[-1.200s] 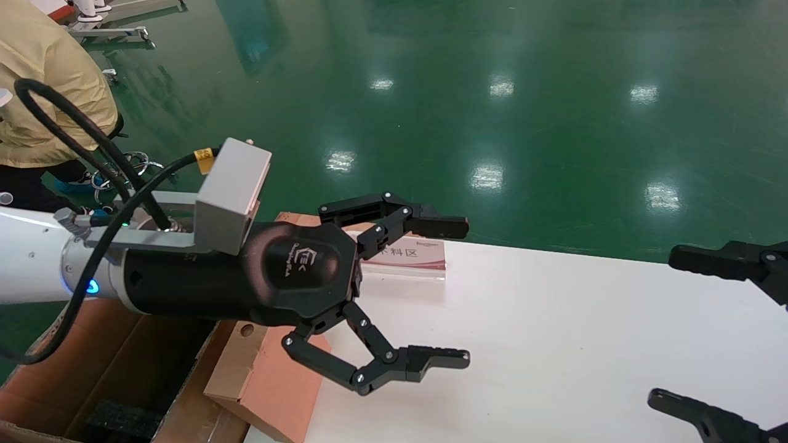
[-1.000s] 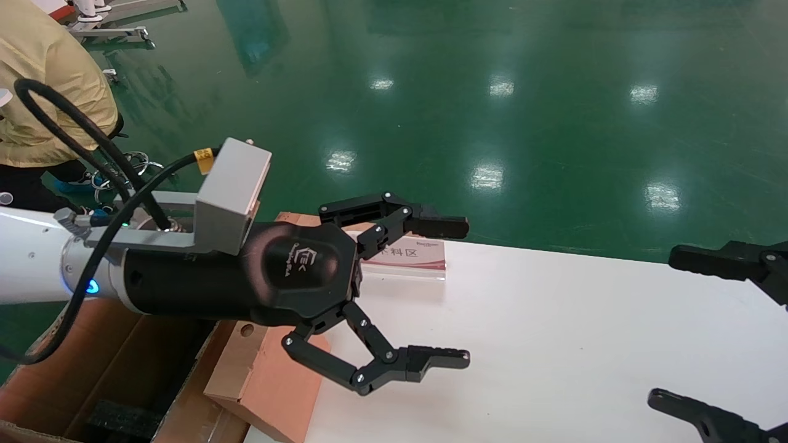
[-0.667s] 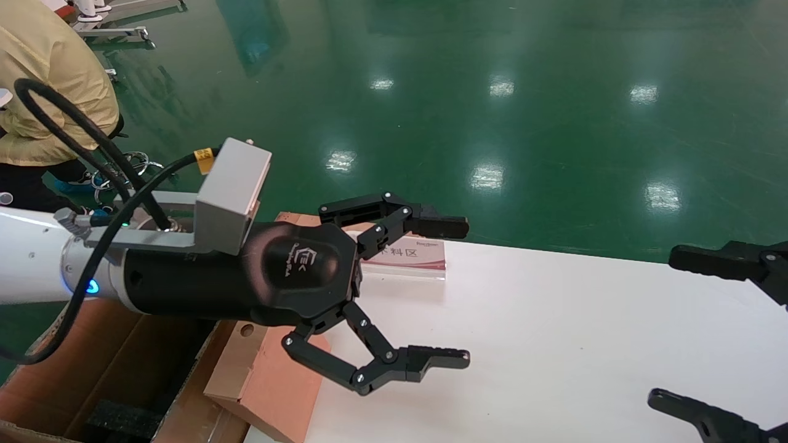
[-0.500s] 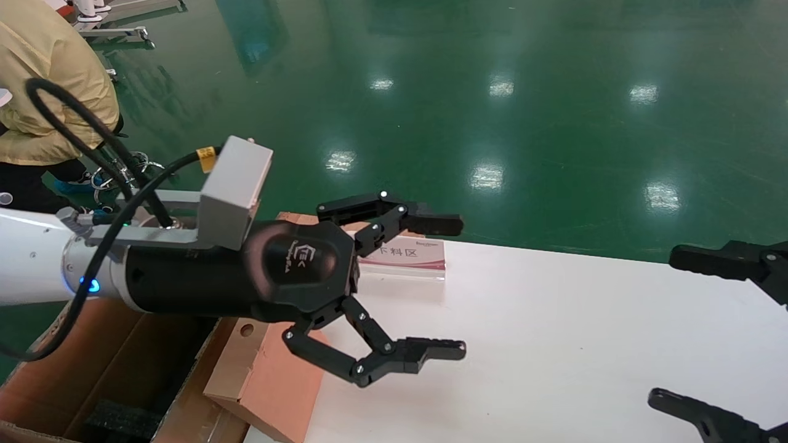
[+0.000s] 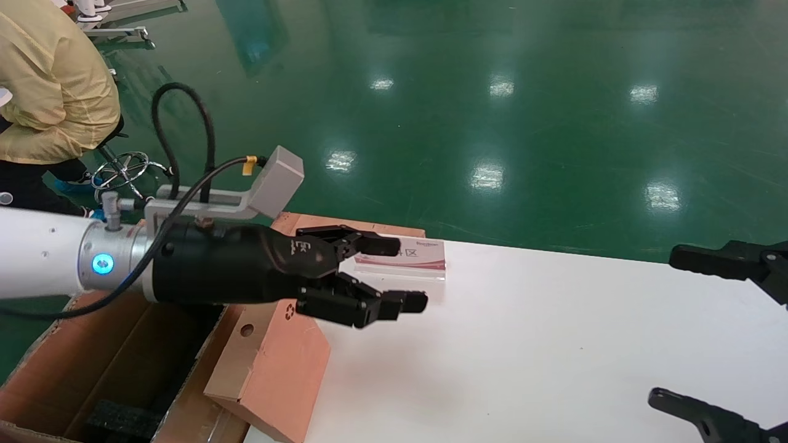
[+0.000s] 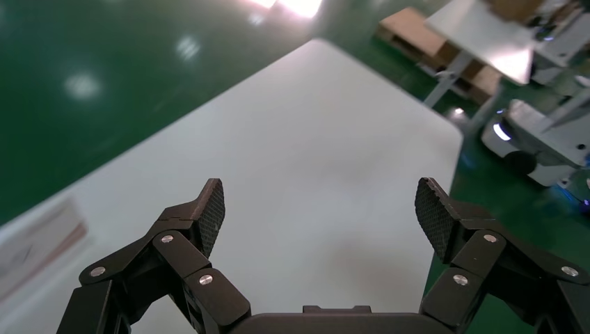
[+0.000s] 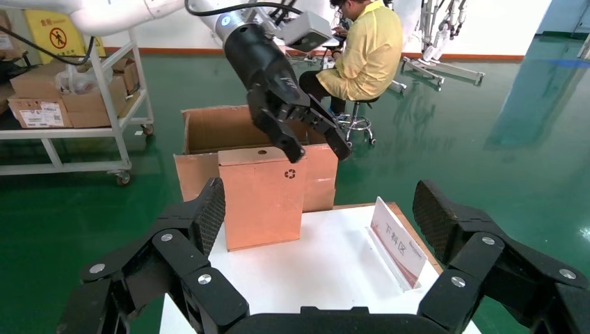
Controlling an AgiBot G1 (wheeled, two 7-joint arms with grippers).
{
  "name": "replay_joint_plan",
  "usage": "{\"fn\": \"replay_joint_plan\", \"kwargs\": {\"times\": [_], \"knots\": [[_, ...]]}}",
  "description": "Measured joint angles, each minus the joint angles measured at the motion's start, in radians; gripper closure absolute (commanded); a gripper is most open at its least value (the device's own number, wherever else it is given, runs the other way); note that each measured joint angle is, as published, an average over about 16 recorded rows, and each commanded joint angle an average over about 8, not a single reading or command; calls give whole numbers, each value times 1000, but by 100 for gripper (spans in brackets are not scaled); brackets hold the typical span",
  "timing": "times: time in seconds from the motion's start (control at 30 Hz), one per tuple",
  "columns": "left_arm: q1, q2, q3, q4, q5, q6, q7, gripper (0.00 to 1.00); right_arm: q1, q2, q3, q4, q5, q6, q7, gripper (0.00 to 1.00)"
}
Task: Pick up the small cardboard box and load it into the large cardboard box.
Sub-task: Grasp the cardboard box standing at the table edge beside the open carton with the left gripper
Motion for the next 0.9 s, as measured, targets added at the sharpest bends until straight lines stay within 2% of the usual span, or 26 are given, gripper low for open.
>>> {"fn": "replay_joint_plan", "kwargs": {"times": [0.3, 0.57, 0.73, 0.9], "knots": [[-208, 19, 119, -9, 232, 84, -345, 0, 0, 0, -1, 0, 0, 0, 0, 0], [-388, 73, 235, -8, 414, 194, -591, 0, 0, 1, -1, 0, 1, 1, -1, 0], [-496, 104, 340, -9, 501, 237, -718, 0, 0, 1, -2, 0, 1, 1, -1, 0], [-614, 133, 480, -11, 553, 257, -826, 0, 0, 1, -2, 0, 1, 1, -1, 0]]}}
